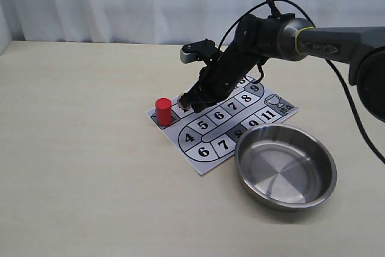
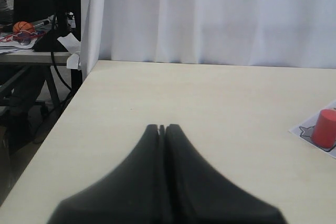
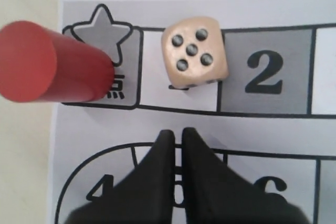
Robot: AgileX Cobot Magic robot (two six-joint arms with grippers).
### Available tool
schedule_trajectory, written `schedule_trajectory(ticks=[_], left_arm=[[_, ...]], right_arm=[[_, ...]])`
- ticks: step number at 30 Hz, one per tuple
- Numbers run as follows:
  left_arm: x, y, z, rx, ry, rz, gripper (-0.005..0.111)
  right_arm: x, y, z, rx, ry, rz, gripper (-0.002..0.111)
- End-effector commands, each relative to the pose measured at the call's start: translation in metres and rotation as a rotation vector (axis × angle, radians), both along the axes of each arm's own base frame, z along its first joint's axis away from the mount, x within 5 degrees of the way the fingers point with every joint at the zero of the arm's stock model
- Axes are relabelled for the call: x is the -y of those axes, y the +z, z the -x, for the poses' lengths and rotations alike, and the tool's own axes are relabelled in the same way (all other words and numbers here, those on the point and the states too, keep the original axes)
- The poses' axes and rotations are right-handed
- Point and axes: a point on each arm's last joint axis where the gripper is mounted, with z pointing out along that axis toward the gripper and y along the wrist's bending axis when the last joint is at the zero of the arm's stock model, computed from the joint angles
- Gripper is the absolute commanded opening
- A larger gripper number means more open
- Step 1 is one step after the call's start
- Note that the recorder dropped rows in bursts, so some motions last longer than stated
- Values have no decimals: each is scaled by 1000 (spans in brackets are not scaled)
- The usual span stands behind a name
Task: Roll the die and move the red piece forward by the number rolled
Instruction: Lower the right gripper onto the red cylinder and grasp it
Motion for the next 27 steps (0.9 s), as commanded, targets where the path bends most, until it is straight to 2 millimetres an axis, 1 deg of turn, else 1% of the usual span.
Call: schedule_trajectory(ticks=[1, 4, 5, 7, 8, 12, 13, 16, 17, 23, 24, 27], left_arm=[[0, 0, 0, 11, -2, 10, 0], [0, 0, 0, 11, -2, 10, 0], [0, 1, 0, 14, -3, 10, 0], [0, 1, 0, 11, -2, 8, 0], [0, 1, 0, 11, -2, 8, 0], [0, 1, 0, 11, -2, 8, 0], [0, 1, 0, 11, -2, 8, 0], [0, 1, 0, 11, -2, 8, 0], [0, 1, 0, 11, -2, 8, 0], [0, 1, 0, 11, -2, 8, 0], [0, 1, 0, 11, -2, 8, 0], [0, 1, 0, 11, -2, 8, 0]], right_arm=[[0, 37, 4, 48, 16, -25, 21], [-6, 45, 9, 42, 24, -48, 41], [-11, 47, 11, 46, 35, -50, 47], [-21, 47, 16, 45, 59, -50, 57], [-32, 47, 21, 62, 85, -43, 60], [-59, 47, 25, 170, 113, -52, 61], [-62, 45, 25, 183, 112, -56, 61], [-64, 34, 23, 182, 105, -51, 70], [-64, 32, 22, 180, 105, -50, 70], [-64, 23, 18, 203, 94, -45, 70], [-64, 18, 18, 193, 94, -40, 70], [-67, 10, 18, 182, 97, -34, 70]])
